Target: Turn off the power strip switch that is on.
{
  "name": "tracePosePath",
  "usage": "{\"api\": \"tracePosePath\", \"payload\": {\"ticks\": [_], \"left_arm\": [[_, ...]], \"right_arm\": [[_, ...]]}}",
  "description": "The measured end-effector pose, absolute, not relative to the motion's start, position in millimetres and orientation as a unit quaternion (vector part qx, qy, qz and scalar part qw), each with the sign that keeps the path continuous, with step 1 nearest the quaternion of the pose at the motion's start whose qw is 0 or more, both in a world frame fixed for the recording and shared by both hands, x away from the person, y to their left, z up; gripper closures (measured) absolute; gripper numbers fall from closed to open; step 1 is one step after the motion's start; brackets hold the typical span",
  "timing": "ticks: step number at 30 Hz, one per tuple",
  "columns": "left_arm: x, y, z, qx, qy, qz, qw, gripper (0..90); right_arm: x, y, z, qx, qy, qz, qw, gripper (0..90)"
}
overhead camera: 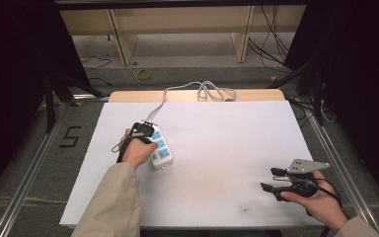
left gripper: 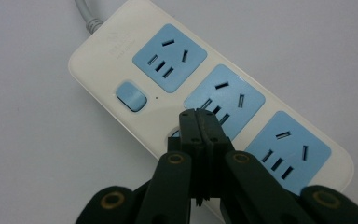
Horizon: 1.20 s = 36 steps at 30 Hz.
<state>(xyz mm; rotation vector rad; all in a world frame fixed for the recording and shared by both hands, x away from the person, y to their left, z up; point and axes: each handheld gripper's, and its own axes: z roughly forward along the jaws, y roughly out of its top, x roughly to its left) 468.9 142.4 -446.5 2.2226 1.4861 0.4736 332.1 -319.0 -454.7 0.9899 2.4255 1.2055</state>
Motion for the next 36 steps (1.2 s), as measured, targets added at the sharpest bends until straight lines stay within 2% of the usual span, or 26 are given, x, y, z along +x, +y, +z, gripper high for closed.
{"api": "tracePosePath", "payload": {"ticks": [13,16,20,36], "left_arm": [[469.6,142.2,-446.4,0.801,0.531,0.182,0.207,90.0],[469.8,142.7,-447.9,0.802,0.525,0.213,0.188,90.0],[470.2,146.4,-448.3,0.799,0.53,0.202,0.203,90.0],[469.2,145.4,-448.1,0.805,0.52,0.204,0.201,90.0]], "right_arm": [[331.7,-318.0,-454.2,0.341,0.833,0.416,0.127,30.3],[331.7,-318.1,-454.3,0.341,0.833,0.416,0.127,30.3],[331.7,-318.3,-454.3,0.34,0.834,0.416,0.127,30.3],[332.1,-317.9,-454.1,0.34,0.833,0.418,0.128,30.4]]}}
